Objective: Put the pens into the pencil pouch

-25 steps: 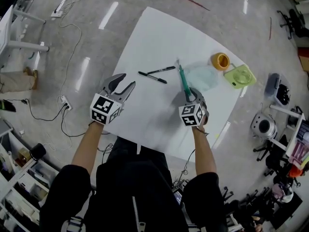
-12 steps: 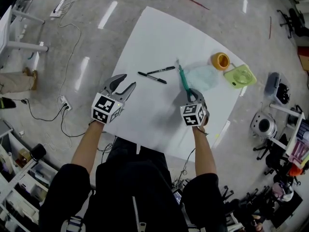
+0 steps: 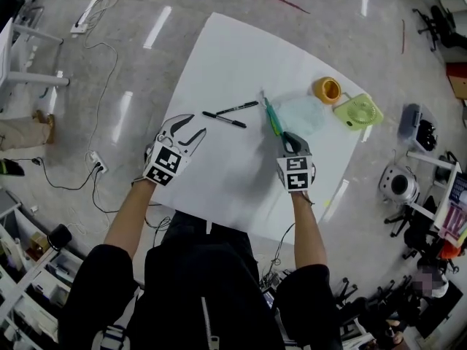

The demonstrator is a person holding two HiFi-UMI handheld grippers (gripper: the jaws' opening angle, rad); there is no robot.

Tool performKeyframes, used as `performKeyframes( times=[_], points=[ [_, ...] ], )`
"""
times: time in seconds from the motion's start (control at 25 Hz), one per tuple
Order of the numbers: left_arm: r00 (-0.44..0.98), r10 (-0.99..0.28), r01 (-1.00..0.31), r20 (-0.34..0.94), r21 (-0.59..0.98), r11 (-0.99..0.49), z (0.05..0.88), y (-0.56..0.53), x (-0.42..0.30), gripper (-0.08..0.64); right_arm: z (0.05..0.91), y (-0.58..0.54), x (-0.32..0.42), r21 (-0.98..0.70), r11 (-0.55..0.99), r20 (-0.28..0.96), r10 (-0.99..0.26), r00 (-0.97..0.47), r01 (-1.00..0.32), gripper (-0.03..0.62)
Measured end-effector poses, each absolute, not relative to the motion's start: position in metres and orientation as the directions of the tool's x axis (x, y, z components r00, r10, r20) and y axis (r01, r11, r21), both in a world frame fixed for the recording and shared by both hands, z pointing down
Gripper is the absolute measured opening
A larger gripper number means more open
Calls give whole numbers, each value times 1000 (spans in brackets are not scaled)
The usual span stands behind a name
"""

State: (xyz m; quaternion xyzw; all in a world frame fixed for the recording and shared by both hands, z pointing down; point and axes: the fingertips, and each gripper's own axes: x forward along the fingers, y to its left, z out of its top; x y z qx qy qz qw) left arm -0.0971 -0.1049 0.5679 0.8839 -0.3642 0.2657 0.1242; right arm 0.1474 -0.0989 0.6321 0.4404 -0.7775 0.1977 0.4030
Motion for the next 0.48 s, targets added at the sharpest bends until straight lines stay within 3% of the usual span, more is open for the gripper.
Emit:
performKeyframes(
  times=[0.24, 0.48],
  points=[
    [577, -491, -545, 652, -140, -827, 595, -118, -93, 206, 619, -103, 150, -12, 473, 776, -552, -307, -881, 49],
    [585, -373, -359, 721, -182, -915, 618, -124, -81, 204, 618, -105, 159, -47, 424, 761, -571, -307, -904, 49]
  ],
)
